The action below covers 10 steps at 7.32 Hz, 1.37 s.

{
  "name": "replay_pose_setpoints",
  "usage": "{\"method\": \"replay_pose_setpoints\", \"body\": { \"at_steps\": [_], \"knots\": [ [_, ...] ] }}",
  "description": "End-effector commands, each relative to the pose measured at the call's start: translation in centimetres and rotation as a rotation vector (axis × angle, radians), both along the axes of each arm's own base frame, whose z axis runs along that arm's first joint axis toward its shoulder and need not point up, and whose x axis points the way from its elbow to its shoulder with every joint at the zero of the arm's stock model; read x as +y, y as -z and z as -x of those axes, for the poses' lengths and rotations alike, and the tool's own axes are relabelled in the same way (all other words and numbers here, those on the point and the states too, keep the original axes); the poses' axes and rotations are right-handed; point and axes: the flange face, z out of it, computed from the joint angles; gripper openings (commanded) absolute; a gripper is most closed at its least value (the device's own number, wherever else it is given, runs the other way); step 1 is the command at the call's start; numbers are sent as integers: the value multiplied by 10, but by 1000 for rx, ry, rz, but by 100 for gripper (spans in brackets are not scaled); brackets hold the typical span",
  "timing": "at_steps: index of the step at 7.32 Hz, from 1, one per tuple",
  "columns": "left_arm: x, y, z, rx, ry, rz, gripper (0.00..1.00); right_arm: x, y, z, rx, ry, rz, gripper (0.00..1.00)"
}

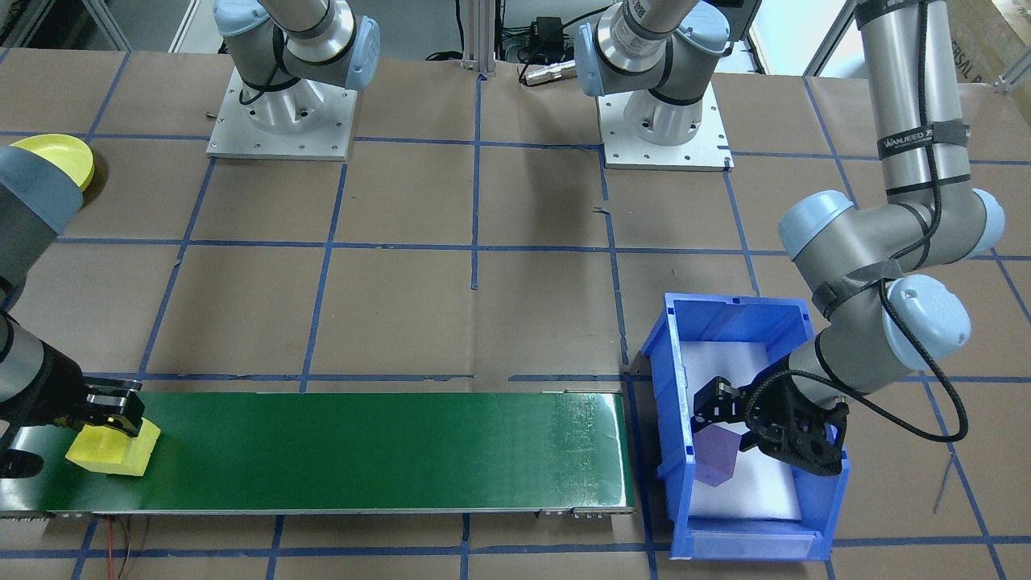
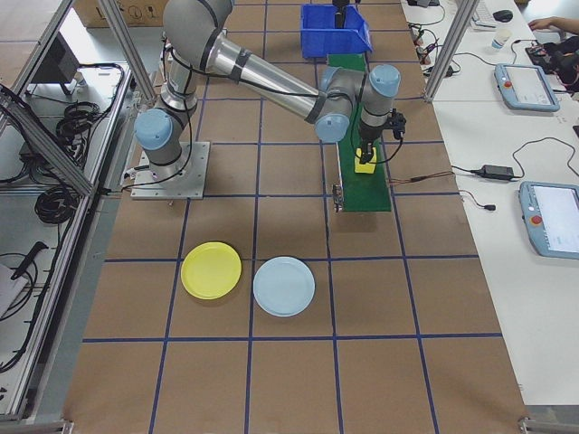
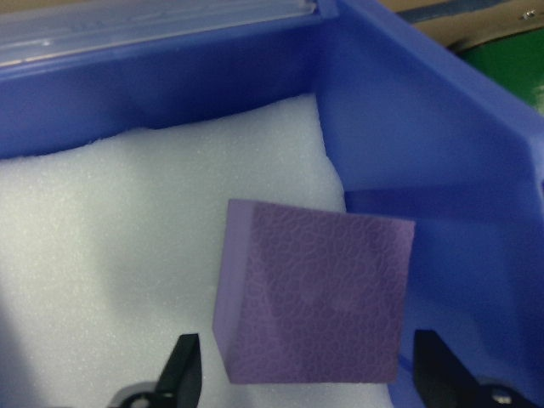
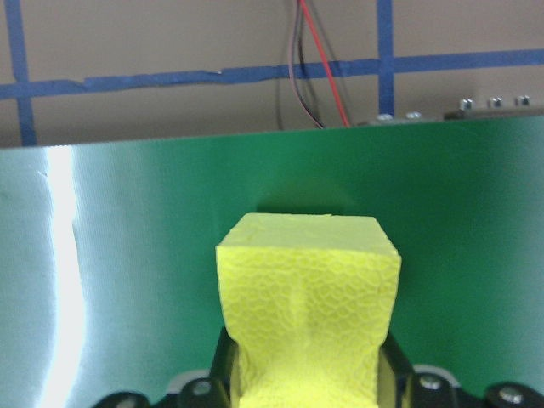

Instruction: Move block left to right into plate

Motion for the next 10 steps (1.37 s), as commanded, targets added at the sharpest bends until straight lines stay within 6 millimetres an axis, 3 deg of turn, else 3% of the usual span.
{"method": "replay_pose_setpoints", "body": {
  "at_steps": [1, 2, 3, 4, 6, 8, 9, 10],
  "knots": [
    [-3, -7, -2, -6, -1, 15, 69, 50, -28, 62, 85, 44, -169, 16],
    [-3, -13, -3, -10, -3, 25, 69, 85, -59, 101, 75, 6, -180, 16],
    [-2, -24, -8, -13, -12, 41, 69, 131, -62, 149, 23, 83, -256, 16],
    [4, -53, -7, -26, -15, 84, 69, 164, -75, 192, -2, 86, -255, 16],
    [23, -112, -2, -35, -28, 146, 69, 241, -72, 310, -46, 14, -207, 12],
    [40, -159, 20, 14, -5, 223, 69, 340, -31, 385, -175, 100, -101, 16],
    [45, -169, 43, 16, 32, 238, 69, 377, 10, 385, -209, 128, -117, 17],
    [47, -164, 66, 24, 69, 229, 69, 416, 34, 389, -213, 186, -112, 17]
  ]
}}
